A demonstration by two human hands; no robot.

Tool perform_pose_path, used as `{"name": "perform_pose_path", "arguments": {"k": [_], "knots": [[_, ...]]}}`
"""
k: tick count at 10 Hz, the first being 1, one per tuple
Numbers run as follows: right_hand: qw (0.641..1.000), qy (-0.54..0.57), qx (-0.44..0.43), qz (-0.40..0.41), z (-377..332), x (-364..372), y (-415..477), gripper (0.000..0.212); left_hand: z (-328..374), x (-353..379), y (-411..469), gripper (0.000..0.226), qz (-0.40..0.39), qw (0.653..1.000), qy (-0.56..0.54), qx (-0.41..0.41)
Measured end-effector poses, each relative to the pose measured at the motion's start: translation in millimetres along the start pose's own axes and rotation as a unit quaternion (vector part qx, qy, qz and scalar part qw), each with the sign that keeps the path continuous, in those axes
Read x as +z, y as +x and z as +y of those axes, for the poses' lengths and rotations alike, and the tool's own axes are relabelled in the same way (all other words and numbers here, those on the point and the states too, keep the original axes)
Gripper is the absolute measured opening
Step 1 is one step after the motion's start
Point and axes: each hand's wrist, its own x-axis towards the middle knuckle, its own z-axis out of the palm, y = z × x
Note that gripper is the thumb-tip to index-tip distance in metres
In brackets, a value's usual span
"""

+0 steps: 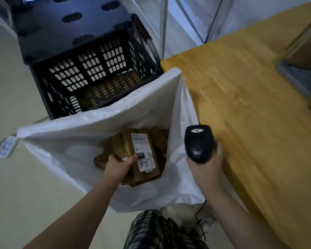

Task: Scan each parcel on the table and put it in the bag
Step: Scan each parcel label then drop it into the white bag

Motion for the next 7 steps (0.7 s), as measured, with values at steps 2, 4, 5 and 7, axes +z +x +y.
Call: {"name": "perform_pose_path", "arguments": {"k": [2, 4, 5, 7], "knots": [[1.000, -0.021, -0.002, 0.017, 21.8, 0.8, 26.8, 0.034, 6.0, 28.7, 6.5, 0.066, -0.025, 0.999, -0.020, 0.013], [0.998, -0.061, -0.016, -0.025, 16.7, 13.3, 30.8, 0.118, 12.9, 38.2, 17.3, 0.062, -0.026, 0.999, -0.019, 0.018], [0.992, -0.106, -0.036, -0.055, 19.6, 19.3, 41.2, 0.120, 12.6, 39.1, 32.6, 0.065, -0.041, 0.999, -0.003, 0.017], [0.979, -0.203, -0.027, 0.025, 26.1, 23.7, 55.0, 0.040, 13.6, 41.0, 50.6, 0.081, -0.050, 0.998, 0.027, -0.008]]}}
